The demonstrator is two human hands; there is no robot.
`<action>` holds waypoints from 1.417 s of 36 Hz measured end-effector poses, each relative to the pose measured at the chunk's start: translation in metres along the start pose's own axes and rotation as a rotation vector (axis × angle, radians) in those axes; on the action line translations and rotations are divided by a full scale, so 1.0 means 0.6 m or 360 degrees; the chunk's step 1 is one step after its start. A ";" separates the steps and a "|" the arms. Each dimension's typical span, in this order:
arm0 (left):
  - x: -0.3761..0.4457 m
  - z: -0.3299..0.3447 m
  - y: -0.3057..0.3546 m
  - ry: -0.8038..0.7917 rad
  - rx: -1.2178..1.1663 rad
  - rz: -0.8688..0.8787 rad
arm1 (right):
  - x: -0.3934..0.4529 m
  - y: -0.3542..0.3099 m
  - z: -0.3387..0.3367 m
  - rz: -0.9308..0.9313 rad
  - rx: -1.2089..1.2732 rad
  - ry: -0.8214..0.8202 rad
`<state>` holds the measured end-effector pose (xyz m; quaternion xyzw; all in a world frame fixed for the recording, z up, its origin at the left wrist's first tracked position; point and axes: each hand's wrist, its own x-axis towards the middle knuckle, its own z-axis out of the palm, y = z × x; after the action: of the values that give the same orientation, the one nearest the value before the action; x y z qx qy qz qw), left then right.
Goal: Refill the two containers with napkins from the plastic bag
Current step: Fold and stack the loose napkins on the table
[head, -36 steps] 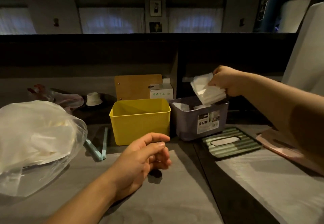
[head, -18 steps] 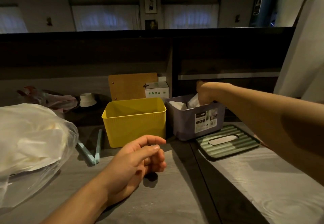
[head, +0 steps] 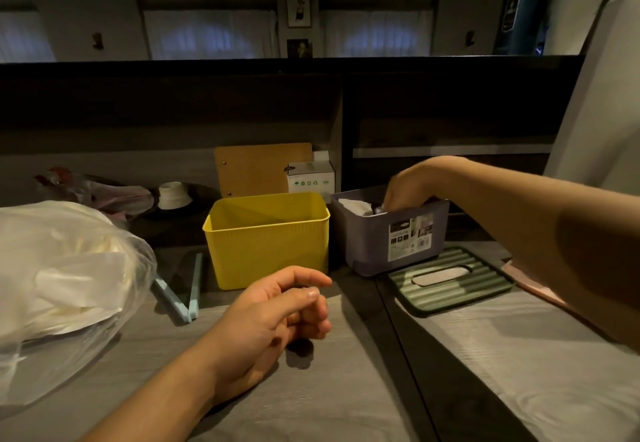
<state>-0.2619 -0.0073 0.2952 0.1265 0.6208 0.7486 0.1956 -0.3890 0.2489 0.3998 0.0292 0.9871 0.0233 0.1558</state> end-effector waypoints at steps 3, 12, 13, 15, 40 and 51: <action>0.000 0.000 0.000 -0.0003 0.0018 0.0008 | -0.003 0.000 0.007 0.0006 0.0185 0.0020; -0.002 0.000 -0.001 -0.0027 -0.0001 0.0022 | -0.010 -0.003 0.021 0.0016 0.0336 0.0086; -0.002 0.000 -0.001 -0.0027 0.0000 0.0024 | -0.013 -0.003 0.021 0.0025 0.0326 0.0091; -0.002 -0.002 -0.001 -0.0022 0.0000 0.0028 | -0.019 -0.004 0.023 0.0049 0.0306 0.0093; -0.006 -0.010 -0.009 -0.0086 -0.0204 0.0144 | -0.089 -0.055 -0.007 -0.0063 -0.0155 0.0627; -0.092 -0.112 0.025 0.0738 0.1009 0.0385 | -0.214 -0.312 0.011 -0.1085 0.0329 0.0836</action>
<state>-0.2440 -0.0937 0.2997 0.0805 0.8290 0.5465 -0.0875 -0.2745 0.0541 0.4227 -0.2897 0.9435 -0.1216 -0.1054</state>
